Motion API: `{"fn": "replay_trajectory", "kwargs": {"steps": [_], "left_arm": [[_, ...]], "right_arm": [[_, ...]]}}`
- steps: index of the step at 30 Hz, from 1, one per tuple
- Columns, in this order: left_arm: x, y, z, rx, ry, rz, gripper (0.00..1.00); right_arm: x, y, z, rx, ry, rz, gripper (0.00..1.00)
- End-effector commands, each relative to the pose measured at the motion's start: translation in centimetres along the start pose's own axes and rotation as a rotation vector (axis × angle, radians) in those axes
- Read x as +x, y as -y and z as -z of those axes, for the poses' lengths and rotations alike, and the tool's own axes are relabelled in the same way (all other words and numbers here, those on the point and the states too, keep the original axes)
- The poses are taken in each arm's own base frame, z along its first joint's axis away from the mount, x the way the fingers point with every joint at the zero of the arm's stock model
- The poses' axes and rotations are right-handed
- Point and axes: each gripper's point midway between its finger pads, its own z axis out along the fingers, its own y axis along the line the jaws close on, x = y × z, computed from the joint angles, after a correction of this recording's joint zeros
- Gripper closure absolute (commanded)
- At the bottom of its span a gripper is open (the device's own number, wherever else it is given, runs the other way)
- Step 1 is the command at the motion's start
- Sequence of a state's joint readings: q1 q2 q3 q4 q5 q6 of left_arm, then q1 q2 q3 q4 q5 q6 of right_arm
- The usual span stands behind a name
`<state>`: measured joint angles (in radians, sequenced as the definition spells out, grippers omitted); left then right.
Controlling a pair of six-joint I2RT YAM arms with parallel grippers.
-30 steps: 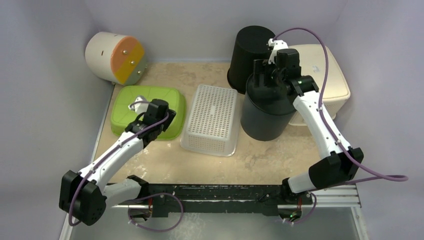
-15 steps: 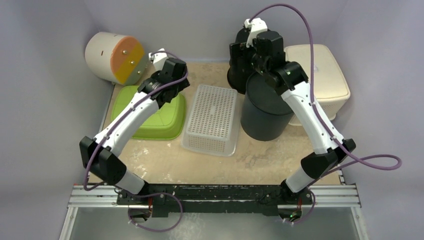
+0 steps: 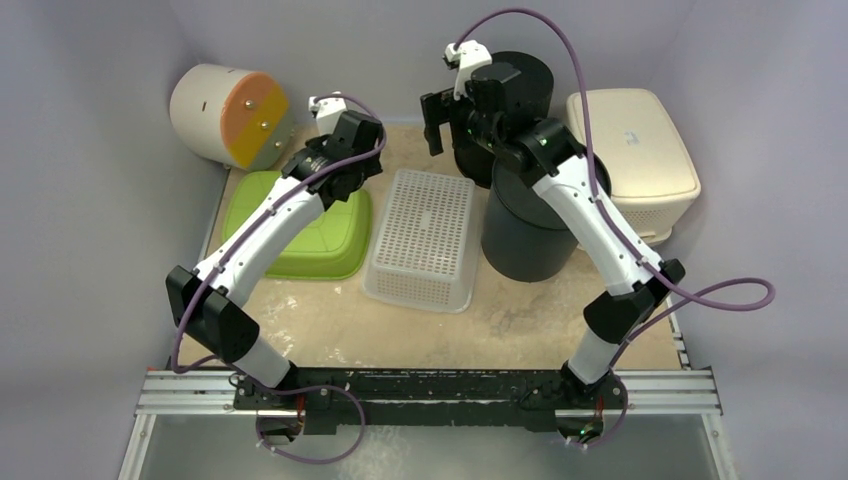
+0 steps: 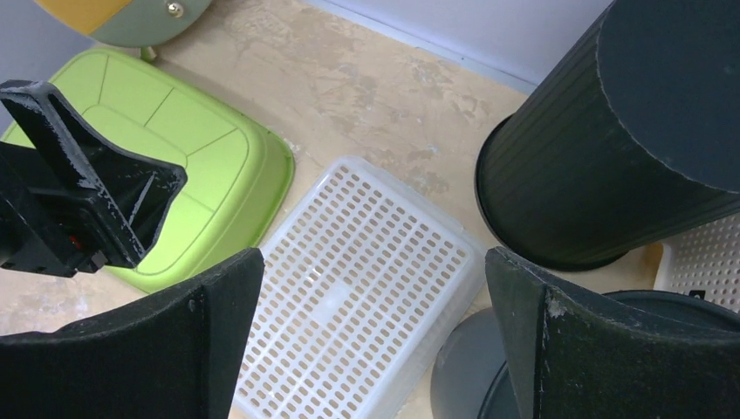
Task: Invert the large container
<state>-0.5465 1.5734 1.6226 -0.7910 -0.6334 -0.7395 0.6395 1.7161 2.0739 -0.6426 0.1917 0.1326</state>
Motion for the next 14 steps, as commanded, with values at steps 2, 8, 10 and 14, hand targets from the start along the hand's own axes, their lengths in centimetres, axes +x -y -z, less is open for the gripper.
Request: {"fn": "replay_trajectory", "kwargs": {"steps": [2, 8, 10, 14], "left_arm": [[-2.2, -0.42, 1.29, -0.009, 0.059, 0.002, 0.36], [-1.83, 0.07, 1.14, 0.013, 0.042, -0.007, 0.34], [-1.65, 0.16, 1.07, 0.018, 0.033, -0.029, 0.34], [-1.66, 0.32, 1.12, 0.028, 0.029, -0.047, 0.33]], "right_arm": [[-2.66, 0.72, 1.8, 0.025, 0.076, -0.034, 0.0], [-2.24, 1.08, 2.07, 0.044, 0.07, -0.034, 0.0], [-2.21, 1.21, 2.21, 0.047, 0.071, -0.036, 0.0], [-2.05, 1.3, 2.27, 0.052, 0.072, -0.036, 0.0]]}}
